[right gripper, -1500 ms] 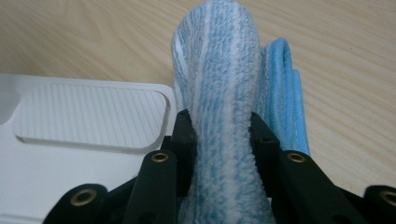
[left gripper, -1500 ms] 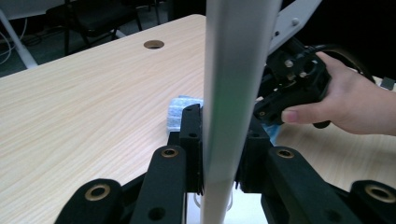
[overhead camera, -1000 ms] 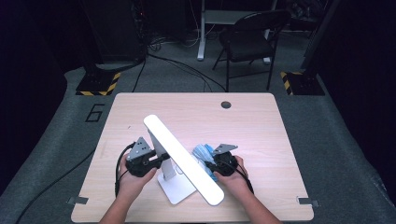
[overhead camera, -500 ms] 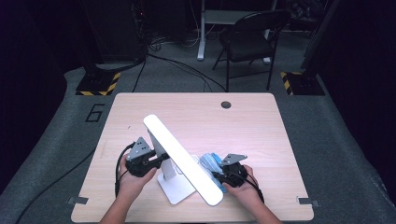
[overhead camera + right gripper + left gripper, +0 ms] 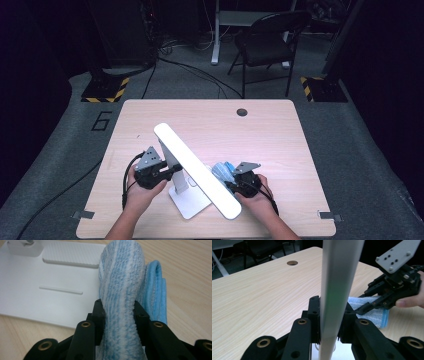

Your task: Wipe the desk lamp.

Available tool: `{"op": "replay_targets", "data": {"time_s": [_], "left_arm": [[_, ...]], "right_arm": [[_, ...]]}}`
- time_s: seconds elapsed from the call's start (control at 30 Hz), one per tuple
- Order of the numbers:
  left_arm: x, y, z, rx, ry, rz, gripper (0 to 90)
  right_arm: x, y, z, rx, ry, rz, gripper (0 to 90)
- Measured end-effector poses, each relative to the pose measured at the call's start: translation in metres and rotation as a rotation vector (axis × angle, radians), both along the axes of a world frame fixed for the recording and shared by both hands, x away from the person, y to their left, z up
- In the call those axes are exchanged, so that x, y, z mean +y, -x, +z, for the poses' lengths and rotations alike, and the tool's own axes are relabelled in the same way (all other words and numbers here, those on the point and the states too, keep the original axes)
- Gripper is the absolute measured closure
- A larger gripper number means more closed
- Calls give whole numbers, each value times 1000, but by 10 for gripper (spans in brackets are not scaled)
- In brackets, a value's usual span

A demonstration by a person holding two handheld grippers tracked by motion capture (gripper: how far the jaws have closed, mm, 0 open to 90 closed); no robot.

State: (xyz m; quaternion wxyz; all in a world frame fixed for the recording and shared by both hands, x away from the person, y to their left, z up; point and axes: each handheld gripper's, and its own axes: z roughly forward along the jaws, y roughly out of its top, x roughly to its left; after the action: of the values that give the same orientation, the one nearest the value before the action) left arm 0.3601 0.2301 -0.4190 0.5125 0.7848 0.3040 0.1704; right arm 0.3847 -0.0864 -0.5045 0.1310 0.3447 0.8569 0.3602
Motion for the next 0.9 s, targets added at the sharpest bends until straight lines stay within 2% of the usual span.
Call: {"op": "replay_targets", "data": {"time_s": [0.2, 0.37, 0.7, 0.73, 0.77, 0.8, 0.83, 0.9], "left_arm": [[0, 0, -1, -2, 8, 6, 759], [0, 0, 0, 3, 8, -1, 760], [-1, 0, -1, 1, 12, -2, 761], [-1, 0, 0, 2, 10, -5, 761], [-1, 0, 0, 2, 10, -6, 761], [-1, 0, -1, -4, 17, 2, 761], [-1, 0, -1, -3, 16, 1, 761], [-1, 0, -1, -4, 16, 1, 761]], "right_arm": [[11, -13, 0, 10, -16, -30, 696], [17, -24, 1, 4, -4, -22, 695], [31, -40, 0, 17, -33, -62, 694], [31, -43, 1, 10, -22, -40, 694], [33, -43, 1, 15, -26, -55, 694], [34, -45, 0, 1, -32, -53, 694], [36, -46, 0, 18, -39, -62, 693], [36, -48, 0, 13, -34, -59, 693]]}}
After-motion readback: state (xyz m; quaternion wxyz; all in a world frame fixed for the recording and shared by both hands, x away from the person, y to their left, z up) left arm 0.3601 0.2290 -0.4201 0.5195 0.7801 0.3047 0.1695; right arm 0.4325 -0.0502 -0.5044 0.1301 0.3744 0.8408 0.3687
